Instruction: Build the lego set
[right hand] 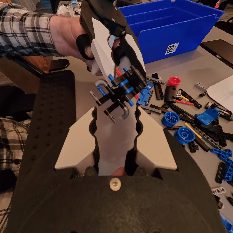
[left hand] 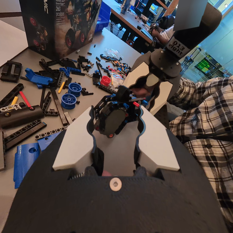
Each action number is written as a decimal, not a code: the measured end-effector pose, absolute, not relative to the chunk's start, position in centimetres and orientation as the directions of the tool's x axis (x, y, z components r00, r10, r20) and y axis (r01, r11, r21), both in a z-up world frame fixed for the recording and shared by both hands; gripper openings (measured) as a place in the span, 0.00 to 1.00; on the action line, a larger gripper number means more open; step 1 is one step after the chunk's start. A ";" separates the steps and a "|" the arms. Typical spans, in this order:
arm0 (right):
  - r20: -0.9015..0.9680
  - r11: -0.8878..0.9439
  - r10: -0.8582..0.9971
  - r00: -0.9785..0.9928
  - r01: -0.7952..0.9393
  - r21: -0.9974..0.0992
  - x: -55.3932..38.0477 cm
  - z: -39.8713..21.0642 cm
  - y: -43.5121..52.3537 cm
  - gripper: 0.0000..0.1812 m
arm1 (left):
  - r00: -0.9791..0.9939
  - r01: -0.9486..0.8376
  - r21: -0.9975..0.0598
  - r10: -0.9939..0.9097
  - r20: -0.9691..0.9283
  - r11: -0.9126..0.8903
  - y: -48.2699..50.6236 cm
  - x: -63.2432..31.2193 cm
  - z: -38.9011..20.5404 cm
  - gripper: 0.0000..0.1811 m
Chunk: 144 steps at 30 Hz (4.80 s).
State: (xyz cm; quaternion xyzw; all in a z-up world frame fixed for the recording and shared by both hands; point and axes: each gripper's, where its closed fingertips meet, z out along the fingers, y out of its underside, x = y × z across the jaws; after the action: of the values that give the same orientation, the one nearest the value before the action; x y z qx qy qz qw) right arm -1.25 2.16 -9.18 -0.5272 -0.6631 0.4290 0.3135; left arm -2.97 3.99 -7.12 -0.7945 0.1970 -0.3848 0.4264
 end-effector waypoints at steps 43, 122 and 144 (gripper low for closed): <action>-0.188 -0.014 0.931 -0.314 0.484 -0.875 0.1 -11.2 1.6 0.10 | 0.542 0.079 -0.761 -0.613 0.575 -0.644 2.9 -2.3 -10.0 0.19; -0.008 0.167 0.950 -0.311 0.531 -0.831 -2.6 -12.0 -0.9 0.21 | 0.717 -0.533 -0.566 -0.691 0.093 -0.629 -2.7 -4.7 -14.4 0.23; -0.022 0.188 0.943 -0.333 0.586 -0.788 -0.6 -13.3 -0.1 0.21 | 0.764 -0.518 -0.640 -0.643 -0.048 -0.568 -2.3 -4.9 -13.9 0.22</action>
State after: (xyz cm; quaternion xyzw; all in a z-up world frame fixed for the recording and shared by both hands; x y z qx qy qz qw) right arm -0.56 -0.06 -13.26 -0.5231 -0.7308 0.3637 0.2451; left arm -4.88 -2.33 -13.95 -0.8803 0.3296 -0.0956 0.3275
